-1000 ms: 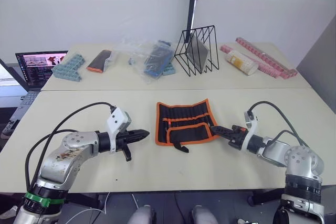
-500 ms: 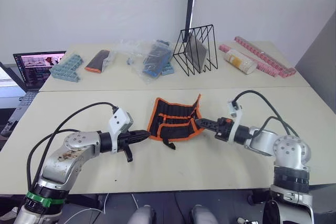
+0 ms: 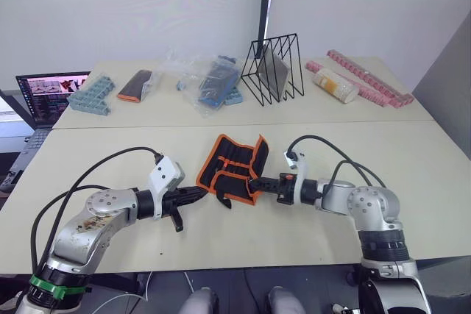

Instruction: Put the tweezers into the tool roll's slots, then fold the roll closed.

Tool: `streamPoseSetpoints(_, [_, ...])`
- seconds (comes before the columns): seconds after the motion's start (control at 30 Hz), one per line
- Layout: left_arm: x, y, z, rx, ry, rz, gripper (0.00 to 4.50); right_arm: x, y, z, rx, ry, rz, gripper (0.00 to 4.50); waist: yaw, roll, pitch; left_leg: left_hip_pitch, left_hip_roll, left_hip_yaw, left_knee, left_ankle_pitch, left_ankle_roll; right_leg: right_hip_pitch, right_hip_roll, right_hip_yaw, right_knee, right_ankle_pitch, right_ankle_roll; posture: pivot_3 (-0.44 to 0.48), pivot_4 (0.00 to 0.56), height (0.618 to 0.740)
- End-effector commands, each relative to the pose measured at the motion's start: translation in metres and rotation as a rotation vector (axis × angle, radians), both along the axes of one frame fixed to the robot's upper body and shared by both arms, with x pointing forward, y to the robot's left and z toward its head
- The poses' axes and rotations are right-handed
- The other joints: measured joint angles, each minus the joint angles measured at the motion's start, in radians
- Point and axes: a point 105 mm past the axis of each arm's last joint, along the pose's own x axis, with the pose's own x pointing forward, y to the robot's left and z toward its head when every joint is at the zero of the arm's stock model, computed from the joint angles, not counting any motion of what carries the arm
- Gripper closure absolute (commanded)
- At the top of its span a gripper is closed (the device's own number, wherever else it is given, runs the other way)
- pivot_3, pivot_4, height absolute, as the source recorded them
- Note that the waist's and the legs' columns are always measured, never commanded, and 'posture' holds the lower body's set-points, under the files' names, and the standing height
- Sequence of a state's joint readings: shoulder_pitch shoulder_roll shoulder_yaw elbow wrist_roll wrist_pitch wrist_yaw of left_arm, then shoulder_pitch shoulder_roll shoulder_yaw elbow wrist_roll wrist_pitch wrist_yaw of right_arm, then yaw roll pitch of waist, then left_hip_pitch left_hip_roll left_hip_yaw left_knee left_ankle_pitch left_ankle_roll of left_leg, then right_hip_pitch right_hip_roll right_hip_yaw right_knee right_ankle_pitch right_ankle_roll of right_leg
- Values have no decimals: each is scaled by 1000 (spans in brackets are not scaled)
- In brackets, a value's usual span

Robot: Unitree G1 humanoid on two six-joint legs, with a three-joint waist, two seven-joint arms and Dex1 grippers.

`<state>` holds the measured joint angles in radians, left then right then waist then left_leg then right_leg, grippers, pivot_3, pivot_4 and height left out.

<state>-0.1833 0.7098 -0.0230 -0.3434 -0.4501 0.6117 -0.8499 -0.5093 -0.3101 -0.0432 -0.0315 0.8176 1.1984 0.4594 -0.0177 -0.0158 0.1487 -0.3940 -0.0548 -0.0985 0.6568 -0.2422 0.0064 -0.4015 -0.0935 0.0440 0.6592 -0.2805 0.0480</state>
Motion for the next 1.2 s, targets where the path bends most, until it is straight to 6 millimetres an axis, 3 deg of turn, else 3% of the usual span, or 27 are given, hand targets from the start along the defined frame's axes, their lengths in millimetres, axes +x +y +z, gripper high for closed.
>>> streamPoseSetpoints(0.03, [0,1,9,15,-54,0,4500,-1,16,1,11,-18,48,4489,0,0,0,-1,0,0,0,0,0,-1,0,0,1,0,0,0,150,740])
streamPoseSetpoints(0.3, [-2,1,6,22,-54,10,4500,8,31,-13,8,16,34,4489,-6,0,0,-2,0,0,0,0,0,-4,0,0,3,0,0,0,150,740])
streamPoseSetpoints(0.5, [-5,10,4,34,-51,39,4500,5,31,-24,-36,13,68,4489,-11,0,0,0,1,0,0,0,-1,-2,1,0,4,0,0,0,150,740])
streamPoseSetpoints(0.93, [-1,20,6,53,-74,79,4500,3,36,-13,55,-6,133,196,-20,0,0,0,1,0,0,0,-1,-2,1,0,4,0,0,0,150,740])
streamPoseSetpoints(1.2, [6,25,9,63,-97,97,4500,9,29,-18,78,34,87,88,-20,0,0,1,0,0,0,1,-1,-2,0,0,4,0,0,0,150,740])
